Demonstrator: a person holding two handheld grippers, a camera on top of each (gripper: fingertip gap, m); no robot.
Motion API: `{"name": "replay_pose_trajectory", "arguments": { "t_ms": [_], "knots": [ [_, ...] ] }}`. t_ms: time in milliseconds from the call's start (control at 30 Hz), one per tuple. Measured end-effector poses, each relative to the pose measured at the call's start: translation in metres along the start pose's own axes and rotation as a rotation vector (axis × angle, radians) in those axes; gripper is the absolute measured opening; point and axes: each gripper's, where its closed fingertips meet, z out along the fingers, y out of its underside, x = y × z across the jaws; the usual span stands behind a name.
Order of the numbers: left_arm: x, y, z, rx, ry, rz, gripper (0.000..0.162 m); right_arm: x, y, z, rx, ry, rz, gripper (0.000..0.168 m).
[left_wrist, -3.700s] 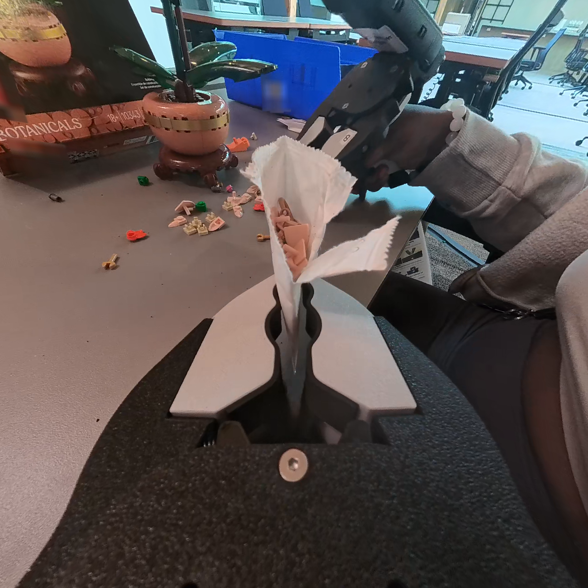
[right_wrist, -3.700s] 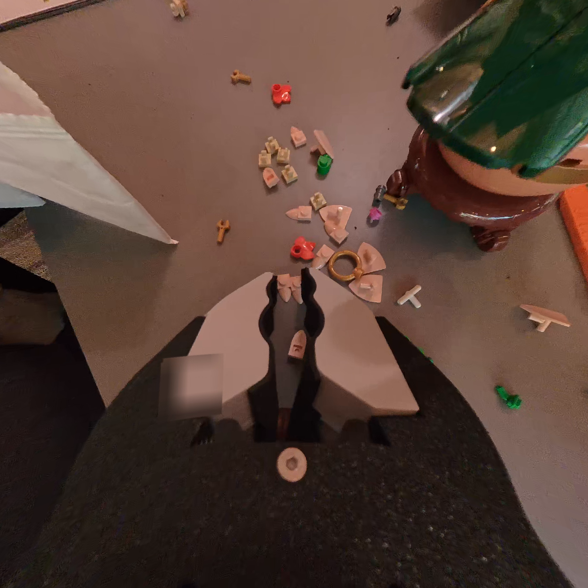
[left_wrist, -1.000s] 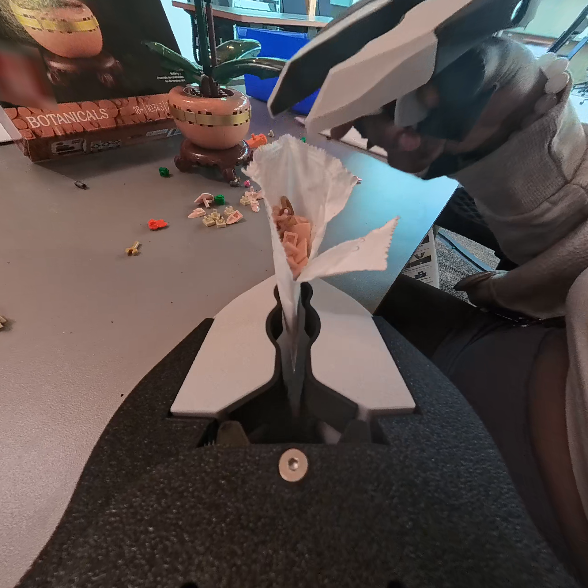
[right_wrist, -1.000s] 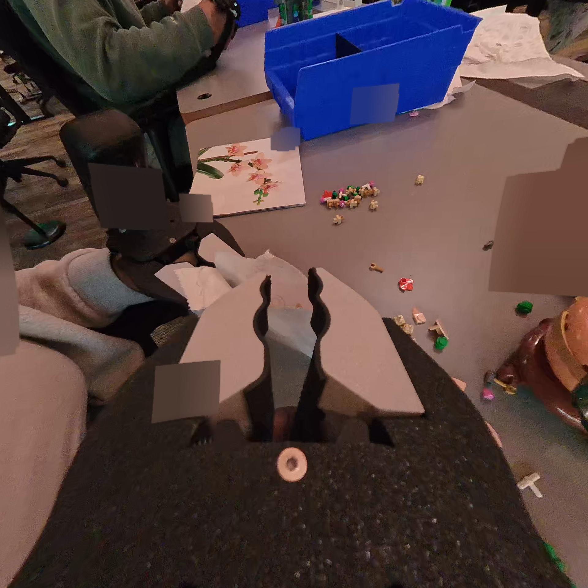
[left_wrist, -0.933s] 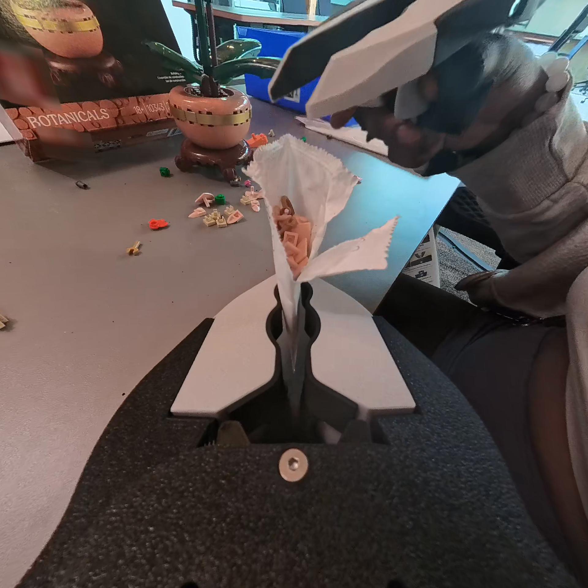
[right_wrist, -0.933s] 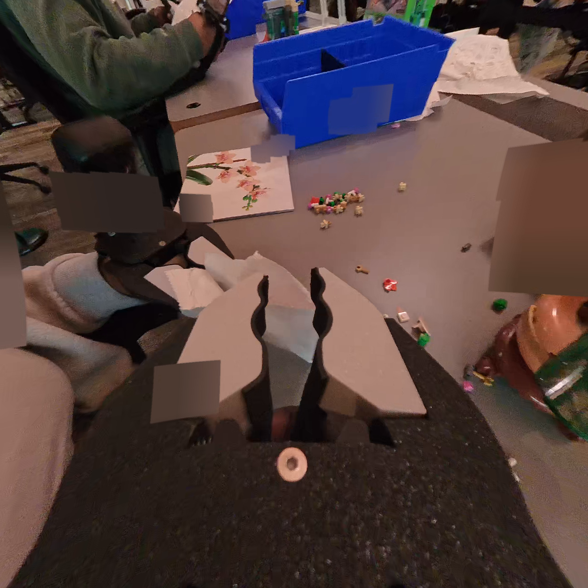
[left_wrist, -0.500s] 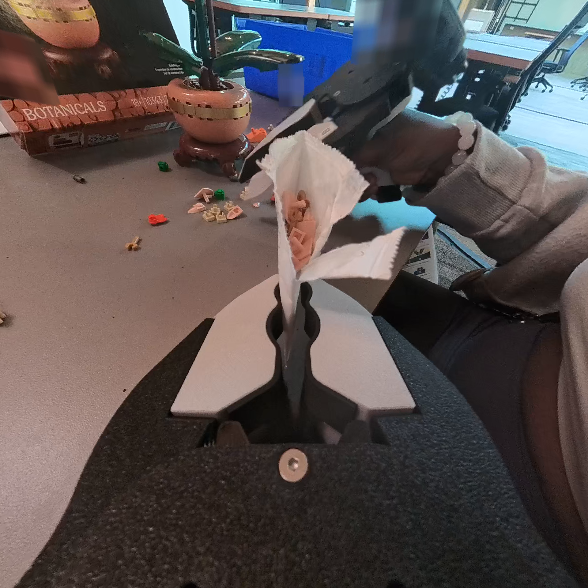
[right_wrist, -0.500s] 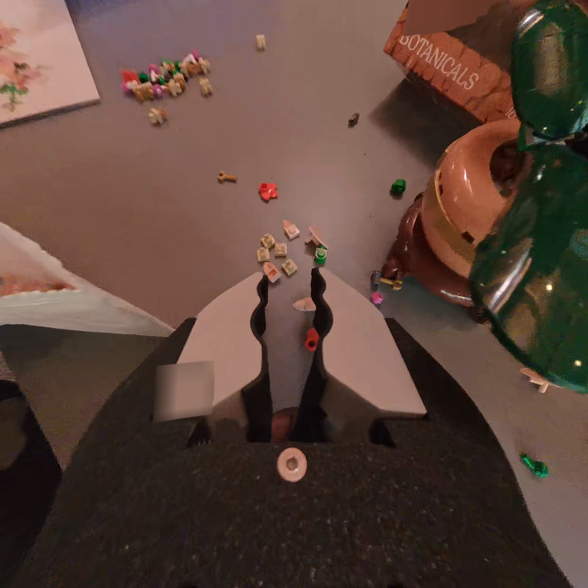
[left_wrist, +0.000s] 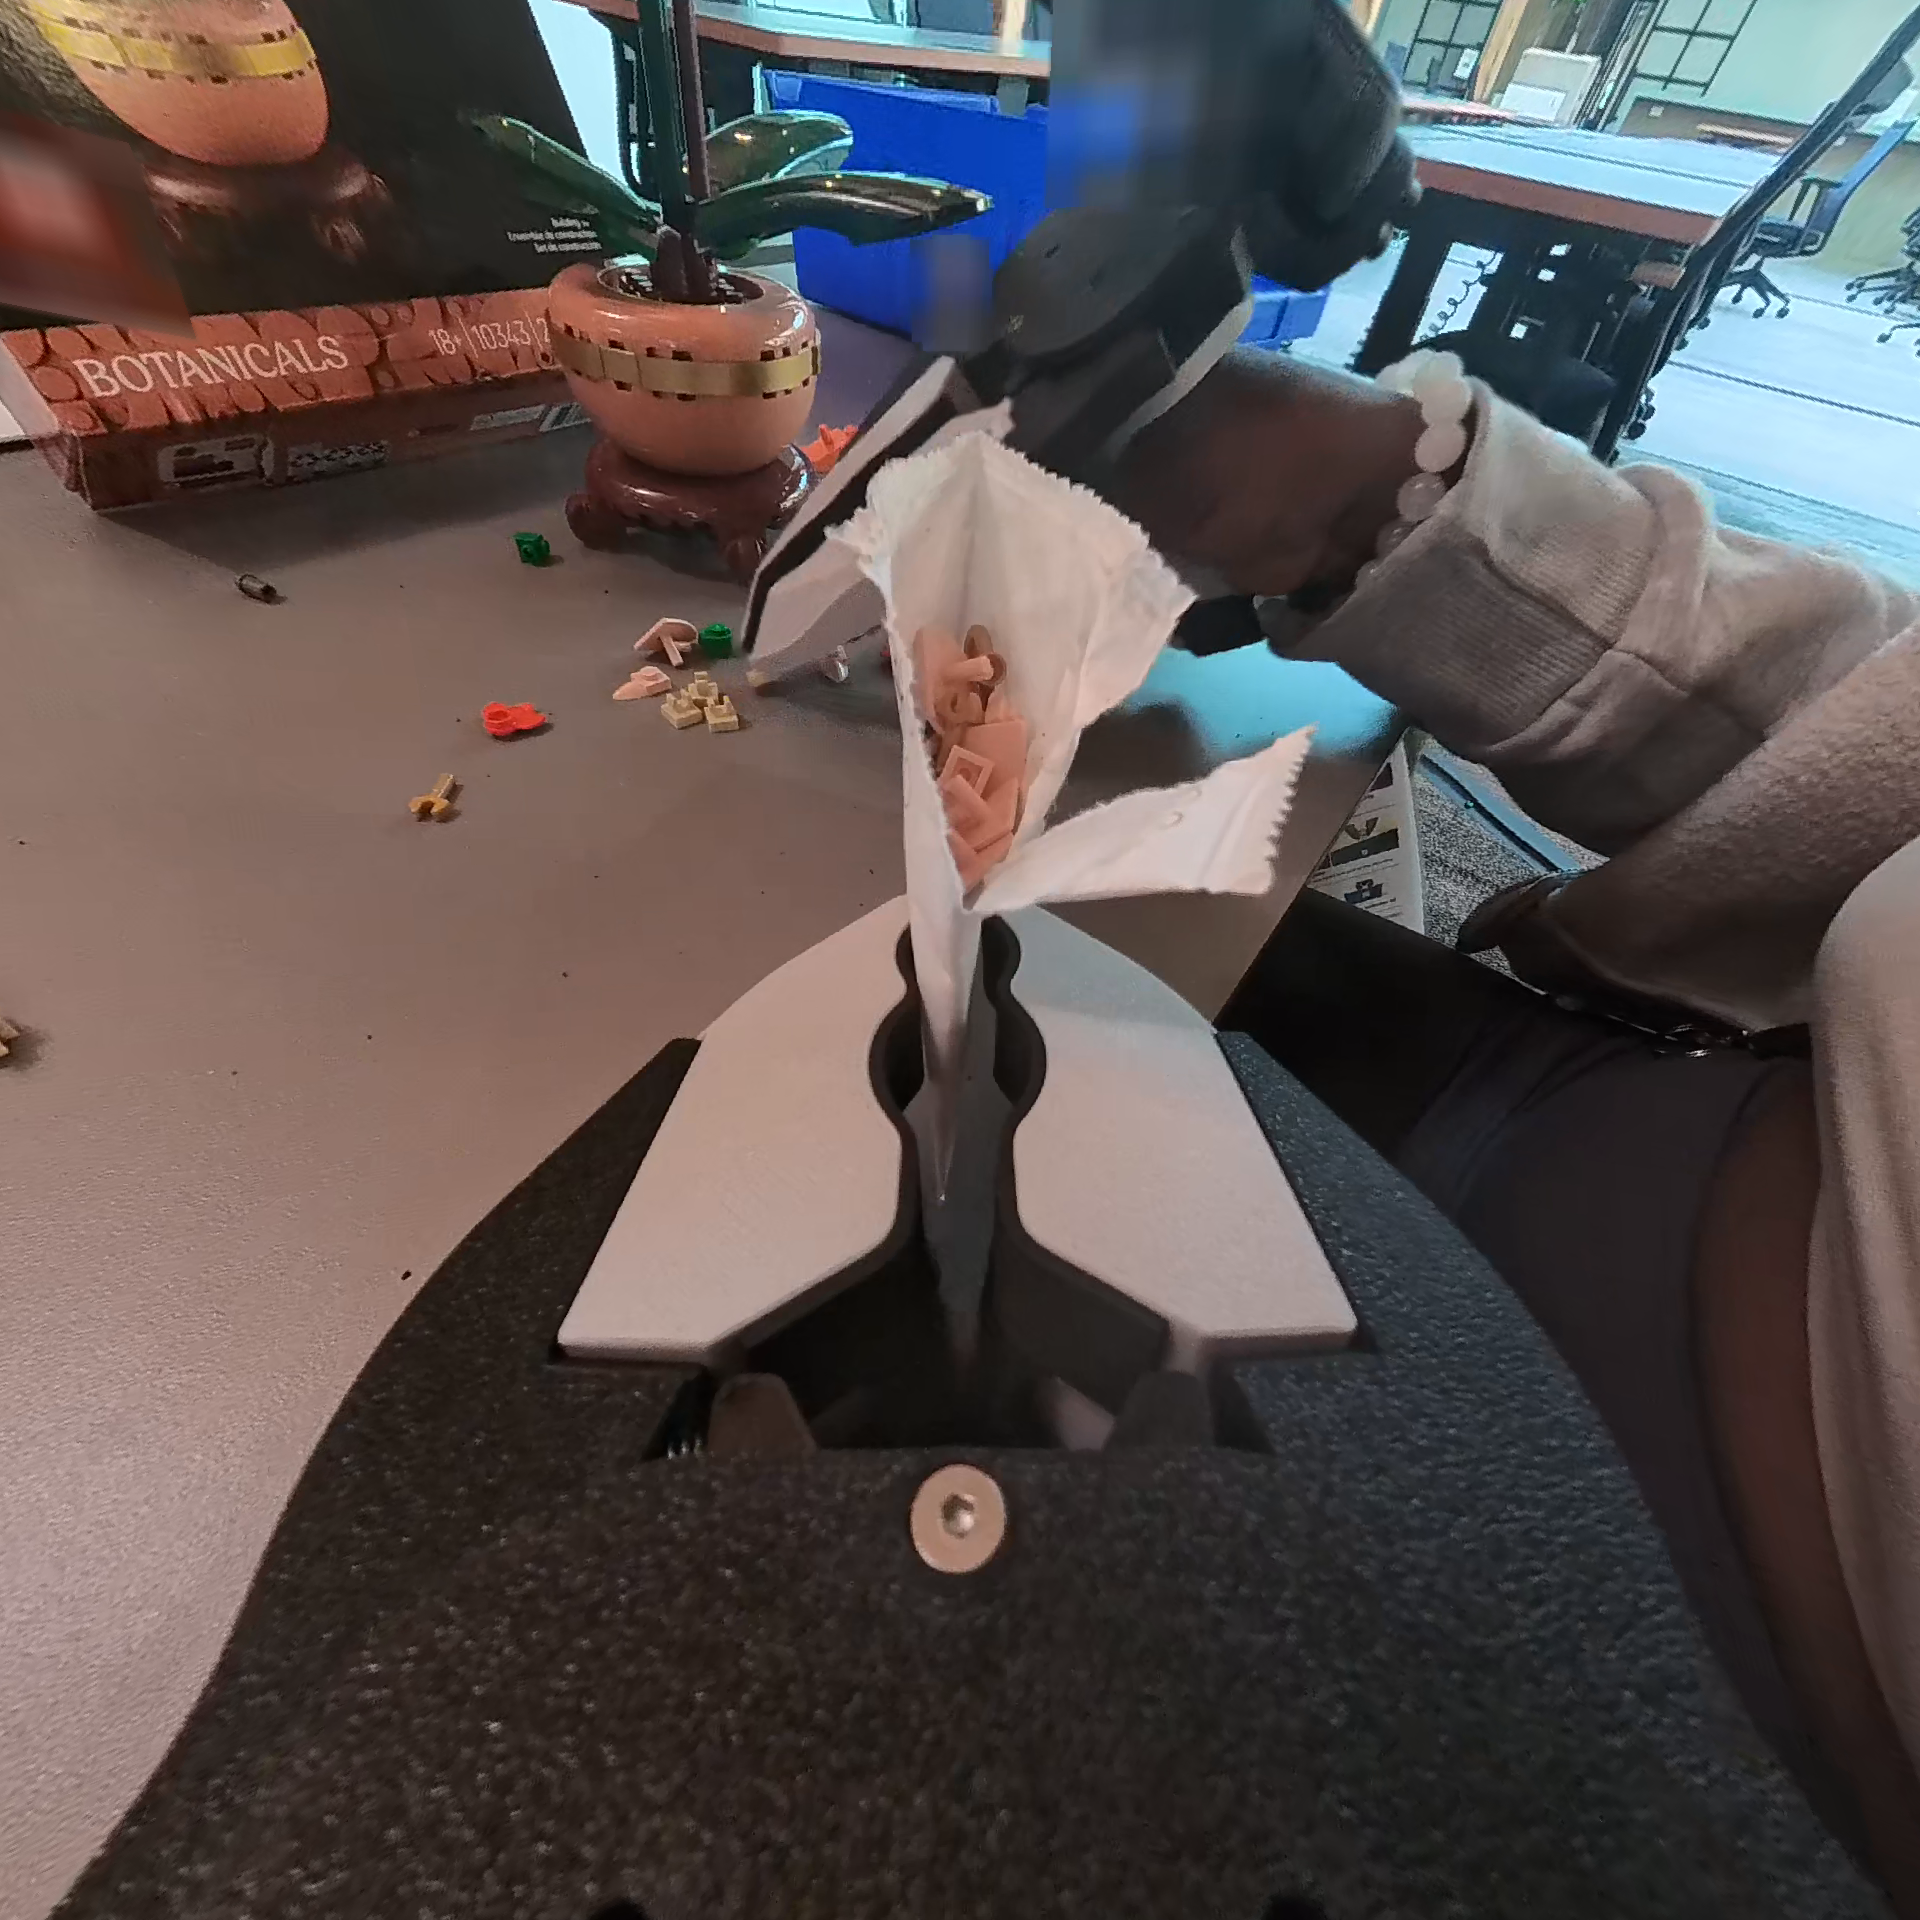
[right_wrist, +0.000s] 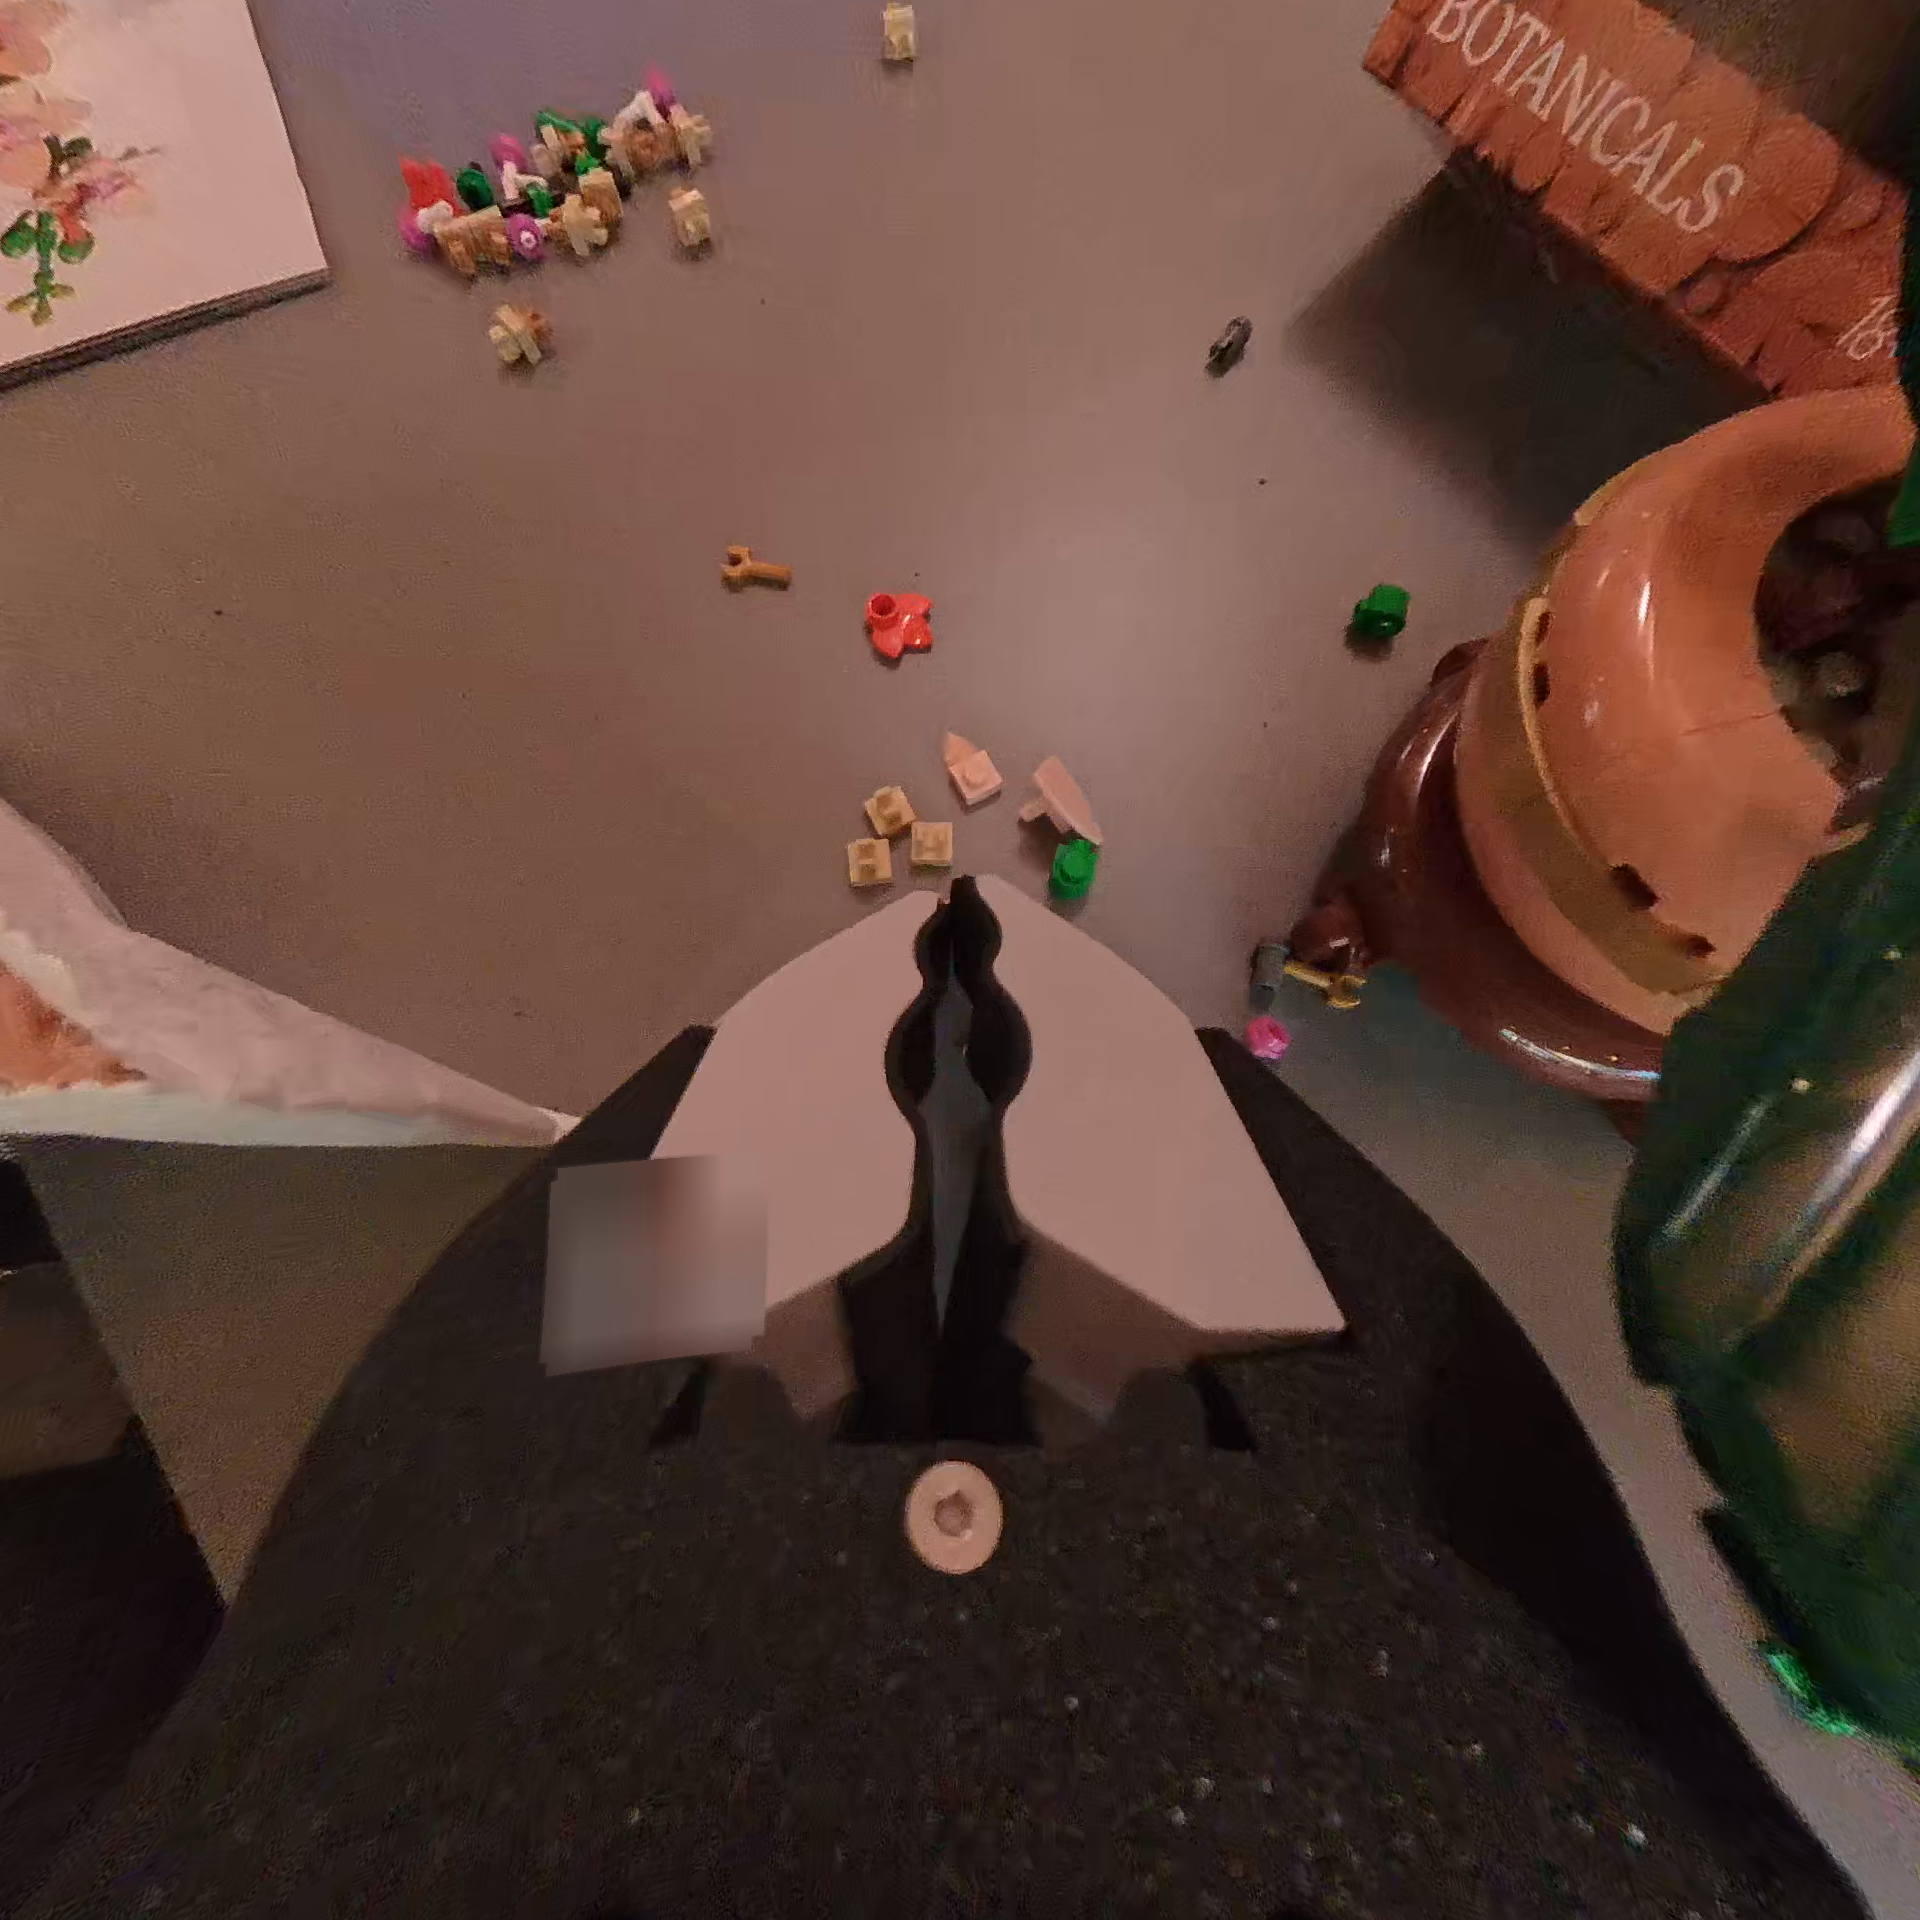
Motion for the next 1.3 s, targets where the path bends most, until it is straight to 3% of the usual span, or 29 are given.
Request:
{"name": "replay_pose_trajectory", "arguments": {
  "t_ms": [433,500,533,700,900,1000,1133,1200,1300],
  "knots": [
    [0.0,0.0,0.001,-0.006,-0.004,0.005,0.008,0.001,0.004,-0.029,0.07,0.007,-0.004,0.0],
    [0.0,0.001,0.001,-0.006,-0.003,0.007,0.008,0.004,0.006,-0.027,0.048,0.02,-0.022,0.011],
    [0.0,0.001,0.001,-0.007,-0.004,0.009,0.008,0.004,0.009,-0.023,0.021,0.022,-0.038,0.026],
    [0.0,0.001,0.001,-0.009,-0.006,0.017,0.008,0.005,0.013,-0.004,-0.029,0.009,-0.043,0.016],
    [0.0,0.001,0.001,-0.007,-0.003,0.011,0.008,0.006,0.014,-0.008,-0.025,-0.009,-0.013,0.006],
    [0.0,0.001,0.001,-0.006,-0.004,0.011,0.008,-0.006,-0.003,-0.025,0.085,-0.049,0.018,0.006],
    [0.0,0.001,0.002,-0.007,-0.005,0.011,0.008,-0.055,-0.056,-0.071,0.345,-0.21,0.0,0.006],
    [0.0,0.001,0.001,-0.006,-0.007,0.012,0.008,-0.084,-0.064,-0.082,0.367,-0.316,-0.036,0.007],
    [0.0,0.001,0.001,-0.007,-0.011,0.017,0.008,-0.101,-0.055,-0.075,0.313,-0.336,-0.113,0.017]
  ]
}}
